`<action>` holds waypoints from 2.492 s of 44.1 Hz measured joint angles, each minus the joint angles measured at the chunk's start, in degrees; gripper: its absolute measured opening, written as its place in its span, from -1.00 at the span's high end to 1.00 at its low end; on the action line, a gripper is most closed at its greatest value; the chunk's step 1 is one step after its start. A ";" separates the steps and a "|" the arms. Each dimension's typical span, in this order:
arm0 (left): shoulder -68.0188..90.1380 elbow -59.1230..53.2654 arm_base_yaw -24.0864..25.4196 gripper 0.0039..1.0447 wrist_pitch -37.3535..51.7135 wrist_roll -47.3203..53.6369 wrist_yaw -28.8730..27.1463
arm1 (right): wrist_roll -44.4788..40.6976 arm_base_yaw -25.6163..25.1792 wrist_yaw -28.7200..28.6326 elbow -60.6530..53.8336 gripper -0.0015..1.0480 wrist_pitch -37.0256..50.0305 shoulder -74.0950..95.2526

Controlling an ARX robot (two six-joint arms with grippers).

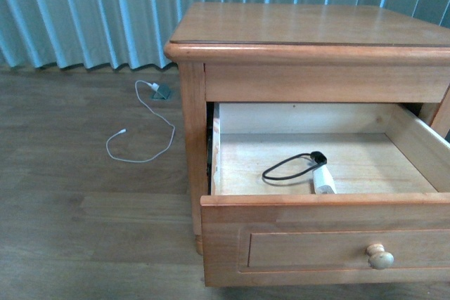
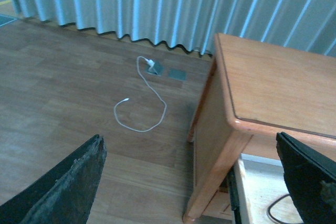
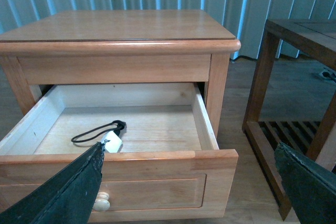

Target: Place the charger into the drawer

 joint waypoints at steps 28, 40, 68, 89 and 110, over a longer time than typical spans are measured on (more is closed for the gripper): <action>-22.14 -16.72 3.17 -0.40 -0.11 4.96 10.19 | 0.00 0.00 0.02 0.00 -0.84 0.00 0.00; -30.69 -27.93 12.74 0.60 1.86 11.50 20.65 | 0.00 0.00 0.02 0.00 -0.84 0.00 0.00; -43.34 -38.10 25.53 0.93 0.09 12.22 32.70 | 0.00 0.00 0.00 0.00 -0.84 0.00 0.00; -55.36 -40.89 25.53 0.93 -8.81 12.24 32.81 | 0.00 0.02 0.00 0.00 -0.84 0.00 0.00; -55.39 -40.92 25.53 0.02 -8.81 12.22 32.81 | -7.10 2.34 0.31 -1.07 -0.84 5.66 1.97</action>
